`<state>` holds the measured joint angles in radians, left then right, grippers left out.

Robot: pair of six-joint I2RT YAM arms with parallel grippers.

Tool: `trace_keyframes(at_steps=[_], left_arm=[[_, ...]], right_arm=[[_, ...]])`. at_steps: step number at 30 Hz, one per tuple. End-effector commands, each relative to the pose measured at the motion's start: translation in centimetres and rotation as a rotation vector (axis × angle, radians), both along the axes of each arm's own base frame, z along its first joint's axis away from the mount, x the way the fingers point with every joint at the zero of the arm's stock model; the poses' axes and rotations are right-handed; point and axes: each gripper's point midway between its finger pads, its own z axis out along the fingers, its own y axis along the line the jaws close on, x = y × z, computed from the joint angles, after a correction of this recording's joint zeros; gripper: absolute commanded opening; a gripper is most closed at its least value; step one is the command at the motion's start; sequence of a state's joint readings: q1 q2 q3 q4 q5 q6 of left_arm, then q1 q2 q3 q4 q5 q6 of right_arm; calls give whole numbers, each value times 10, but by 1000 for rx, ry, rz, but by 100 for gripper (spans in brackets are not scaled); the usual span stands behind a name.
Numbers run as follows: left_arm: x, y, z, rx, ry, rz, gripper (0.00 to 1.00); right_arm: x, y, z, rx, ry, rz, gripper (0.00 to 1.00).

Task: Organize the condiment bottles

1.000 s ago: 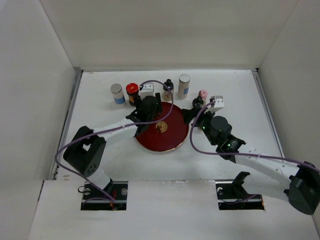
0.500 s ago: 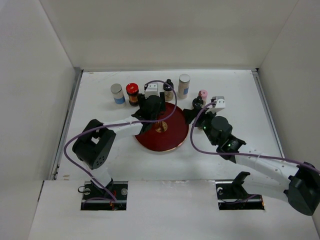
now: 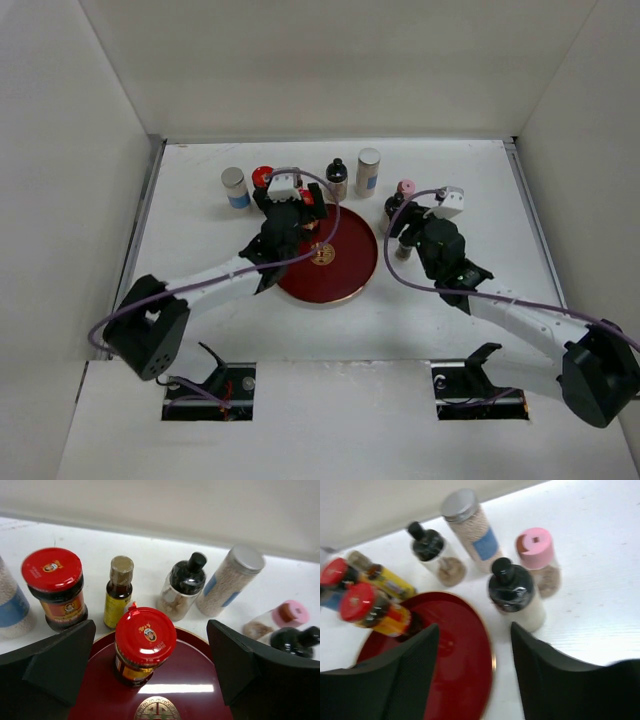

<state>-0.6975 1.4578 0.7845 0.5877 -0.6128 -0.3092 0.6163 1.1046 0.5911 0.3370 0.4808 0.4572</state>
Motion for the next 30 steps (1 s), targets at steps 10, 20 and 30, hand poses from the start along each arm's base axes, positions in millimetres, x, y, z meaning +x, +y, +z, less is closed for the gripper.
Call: trace_keyframes(at_steps=[10, 20, 30], left_arm=[[-55, 56, 14, -289, -95, -14, 97], [-56, 59, -31, -340, -20, -30, 96], [-57, 81, -29, -349, -41, 16, 96]], right_arm=[[65, -8, -14, -143, 100, -112, 90], [96, -10, -46, -240, 211, -140, 89], [105, -11, -63, -277, 263, -143, 71]])
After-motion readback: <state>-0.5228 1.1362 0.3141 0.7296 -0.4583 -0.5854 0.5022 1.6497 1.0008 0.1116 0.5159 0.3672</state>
